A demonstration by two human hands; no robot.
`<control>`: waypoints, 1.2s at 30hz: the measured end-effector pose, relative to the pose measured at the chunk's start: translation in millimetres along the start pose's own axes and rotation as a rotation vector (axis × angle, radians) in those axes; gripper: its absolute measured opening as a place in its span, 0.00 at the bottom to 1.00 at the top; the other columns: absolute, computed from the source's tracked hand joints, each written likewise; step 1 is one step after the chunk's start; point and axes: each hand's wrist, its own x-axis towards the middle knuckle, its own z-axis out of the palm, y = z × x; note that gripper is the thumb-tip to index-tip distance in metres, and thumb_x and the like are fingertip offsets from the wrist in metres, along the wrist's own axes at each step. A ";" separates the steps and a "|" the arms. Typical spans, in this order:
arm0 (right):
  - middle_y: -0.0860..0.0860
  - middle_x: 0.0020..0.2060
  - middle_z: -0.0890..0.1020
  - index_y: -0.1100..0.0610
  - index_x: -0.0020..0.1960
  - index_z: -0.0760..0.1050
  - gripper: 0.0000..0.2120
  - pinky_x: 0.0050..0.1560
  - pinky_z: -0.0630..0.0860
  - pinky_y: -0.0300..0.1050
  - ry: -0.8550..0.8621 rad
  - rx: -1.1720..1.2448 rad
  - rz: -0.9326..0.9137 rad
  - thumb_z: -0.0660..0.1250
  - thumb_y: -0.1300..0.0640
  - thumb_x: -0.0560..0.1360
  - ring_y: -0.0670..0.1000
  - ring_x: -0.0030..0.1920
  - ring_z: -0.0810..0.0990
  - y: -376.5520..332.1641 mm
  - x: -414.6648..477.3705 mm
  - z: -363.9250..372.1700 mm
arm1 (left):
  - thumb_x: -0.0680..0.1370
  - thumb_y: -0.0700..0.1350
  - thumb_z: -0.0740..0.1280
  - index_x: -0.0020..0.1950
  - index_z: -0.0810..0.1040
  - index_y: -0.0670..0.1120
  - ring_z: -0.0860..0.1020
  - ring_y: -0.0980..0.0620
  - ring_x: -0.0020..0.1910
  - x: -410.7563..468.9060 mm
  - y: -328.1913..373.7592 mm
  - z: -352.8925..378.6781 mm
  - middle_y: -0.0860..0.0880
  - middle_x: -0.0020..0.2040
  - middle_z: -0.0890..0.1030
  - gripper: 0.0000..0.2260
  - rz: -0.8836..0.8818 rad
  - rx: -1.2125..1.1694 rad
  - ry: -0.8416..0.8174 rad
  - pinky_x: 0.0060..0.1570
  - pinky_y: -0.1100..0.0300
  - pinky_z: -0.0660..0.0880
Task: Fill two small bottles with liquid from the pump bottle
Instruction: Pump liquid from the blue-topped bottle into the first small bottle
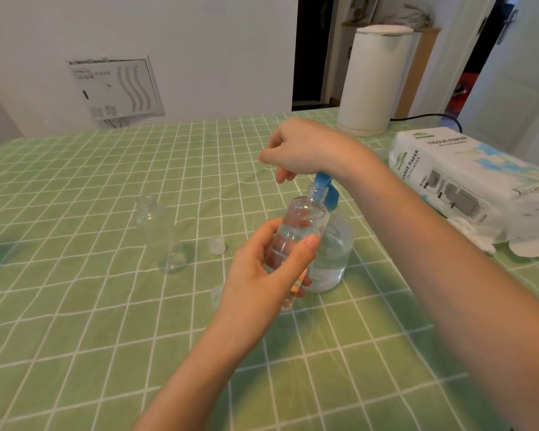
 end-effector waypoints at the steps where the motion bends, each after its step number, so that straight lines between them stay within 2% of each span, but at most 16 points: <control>1: 0.52 0.40 0.86 0.63 0.57 0.79 0.16 0.48 0.77 0.44 -0.002 0.001 0.000 0.59 0.54 0.78 0.52 0.47 0.84 -0.4 0.3 -0.4 | 0.67 0.55 0.68 0.49 0.80 0.53 0.77 0.57 0.30 0.0 0.1 0.1 0.46 0.37 0.81 0.13 0.000 -0.003 0.002 0.30 0.67 0.74; 3: 0.53 0.40 0.86 0.63 0.58 0.79 0.16 0.49 0.77 0.45 -0.005 0.008 0.003 0.59 0.54 0.78 0.52 0.47 0.84 -0.9 0.3 -0.3 | 0.67 0.55 0.68 0.49 0.80 0.53 0.77 0.57 0.31 0.1 0.3 0.1 0.49 0.36 0.81 0.13 0.002 0.004 0.005 0.30 0.67 0.74; 7: 0.52 0.40 0.86 0.63 0.55 0.80 0.16 0.49 0.77 0.44 0.000 0.016 0.006 0.59 0.54 0.78 0.52 0.47 0.84 0.3 -1.0 1.3 | 0.68 0.55 0.68 0.48 0.80 0.54 0.77 0.56 0.31 -0.6 -0.4 -0.4 0.42 0.38 0.80 0.12 -0.001 0.014 -0.001 0.30 0.67 0.74; 9: 0.53 0.40 0.86 0.63 0.55 0.80 0.16 0.47 0.76 0.42 0.006 0.012 0.006 0.59 0.54 0.78 0.53 0.47 0.84 0.5 -1.4 2.5 | 0.69 0.55 0.69 0.48 0.80 0.54 0.77 0.56 0.31 -0.5 -0.6 -0.5 0.42 0.38 0.80 0.11 -0.009 0.016 0.002 0.30 0.67 0.74; 12: 0.52 0.39 0.86 0.63 0.57 0.79 0.17 0.48 0.77 0.45 -0.007 0.004 0.015 0.60 0.54 0.78 0.54 0.49 0.84 1.8 -2.7 6.1 | 0.68 0.55 0.69 0.49 0.80 0.52 0.77 0.57 0.30 -0.3 -1.4 0.3 0.41 0.38 0.80 0.13 -0.016 0.016 0.009 0.29 0.67 0.74; 16: 0.52 0.38 0.85 0.63 0.57 0.79 0.17 0.41 0.74 0.42 -0.014 0.012 0.023 0.60 0.53 0.77 0.53 0.46 0.84 3.7 -2.0 9.2 | 0.67 0.55 0.68 0.50 0.79 0.52 0.77 0.56 0.30 -0.6 -2.4 1.3 0.41 0.37 0.80 0.14 -0.016 0.031 0.014 0.29 0.67 0.74; 20: 0.52 0.39 0.86 0.62 0.54 0.80 0.16 0.48 0.77 0.44 0.005 0.014 0.010 0.60 0.53 0.78 0.53 0.47 0.84 3.4 -0.3 4.6 | 0.69 0.55 0.69 0.49 0.79 0.54 0.77 0.56 0.31 -0.6 -2.7 1.5 0.43 0.38 0.81 0.11 -0.007 0.033 0.011 0.30 0.67 0.74; 24: 0.52 0.39 0.86 0.61 0.56 0.80 0.16 0.45 0.76 0.40 0.019 0.014 0.005 0.60 0.54 0.78 0.51 0.46 0.84 1.5 1.4 0.9 | 0.68 0.55 0.68 0.48 0.79 0.54 0.77 0.56 0.31 -1.0 -1.9 1.2 0.43 0.38 0.81 0.12 0.007 0.014 0.009 0.30 0.67 0.74; 30: 0.52 0.40 0.85 0.62 0.56 0.79 0.16 0.44 0.75 0.39 0.001 0.002 0.009 0.60 0.53 0.78 0.52 0.47 0.84 0.4 0.6 2.9 | 0.67 0.56 0.67 0.49 0.79 0.53 0.77 0.56 0.31 -0.3 -2.5 1.0 0.44 0.38 0.81 0.13 0.011 0.025 0.009 0.30 0.67 0.74; 36: 0.52 0.40 0.85 0.63 0.55 0.79 0.16 0.47 0.77 0.44 -0.014 0.002 0.015 0.60 0.53 0.78 0.54 0.48 0.84 3.2 -2.1 7.3 | 0.67 0.56 0.68 0.50 0.79 0.53 0.78 0.56 0.30 -0.1 -4.6 1.0 0.43 0.38 0.81 0.14 -0.006 0.031 0.011 0.30 0.65 0.76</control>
